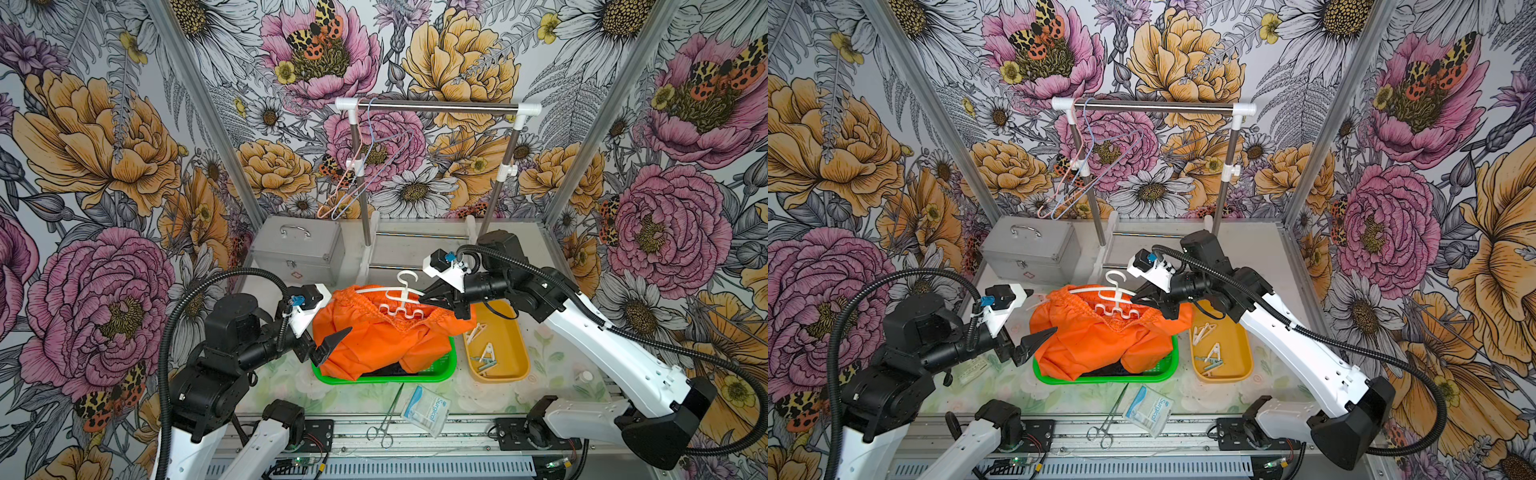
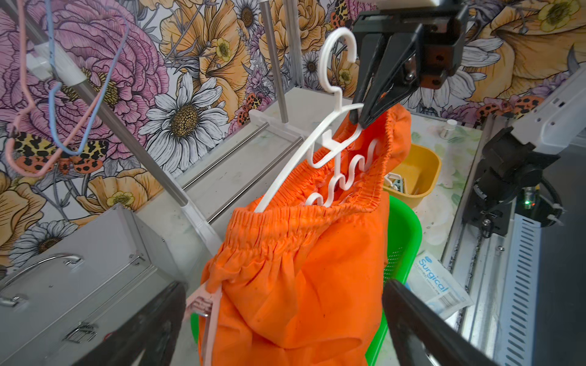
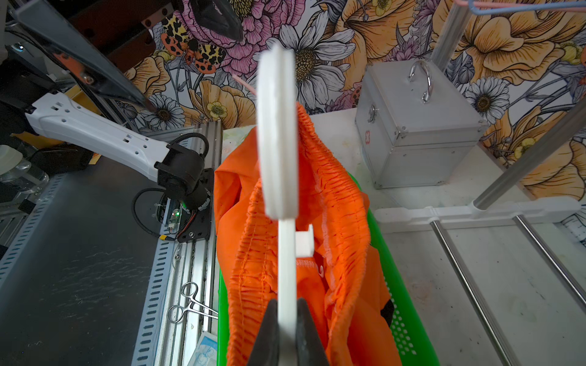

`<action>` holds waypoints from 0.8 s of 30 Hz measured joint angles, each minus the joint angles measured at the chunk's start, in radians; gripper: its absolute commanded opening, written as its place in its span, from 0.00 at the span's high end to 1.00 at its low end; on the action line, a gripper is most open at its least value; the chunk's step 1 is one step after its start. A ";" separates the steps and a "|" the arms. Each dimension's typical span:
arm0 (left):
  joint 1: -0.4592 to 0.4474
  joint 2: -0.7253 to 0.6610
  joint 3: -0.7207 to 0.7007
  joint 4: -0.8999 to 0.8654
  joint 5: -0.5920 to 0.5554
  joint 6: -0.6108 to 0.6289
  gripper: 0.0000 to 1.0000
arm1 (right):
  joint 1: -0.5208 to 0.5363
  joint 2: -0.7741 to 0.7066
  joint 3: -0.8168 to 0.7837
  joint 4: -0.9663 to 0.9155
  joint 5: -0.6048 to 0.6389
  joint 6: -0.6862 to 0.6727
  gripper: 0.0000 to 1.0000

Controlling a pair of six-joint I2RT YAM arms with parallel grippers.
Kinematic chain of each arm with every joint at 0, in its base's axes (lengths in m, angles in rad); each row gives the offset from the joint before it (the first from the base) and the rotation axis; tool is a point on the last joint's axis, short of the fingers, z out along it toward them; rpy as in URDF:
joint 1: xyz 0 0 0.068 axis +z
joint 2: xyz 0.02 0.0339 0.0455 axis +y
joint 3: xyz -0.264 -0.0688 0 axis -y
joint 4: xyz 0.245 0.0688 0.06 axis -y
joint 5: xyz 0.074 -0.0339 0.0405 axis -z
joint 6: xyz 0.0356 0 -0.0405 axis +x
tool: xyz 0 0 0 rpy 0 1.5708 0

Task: Remove the clothespins securing shorts to the hanger
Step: Remove the clothespin from the hanger.

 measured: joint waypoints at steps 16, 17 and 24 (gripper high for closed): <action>0.354 0.166 -0.005 -0.005 0.262 0.136 0.12 | 0.000 0.000 0.000 0.000 0.000 -0.015 1.00; 0.354 0.166 -0.005 -0.005 0.277 0.145 0.14 | 0.000 0.000 0.000 0.000 0.000 -0.015 1.00; 0.355 0.164 -0.035 -0.006 0.330 0.237 0.21 | 0.000 0.000 0.000 0.000 -0.011 -0.018 1.00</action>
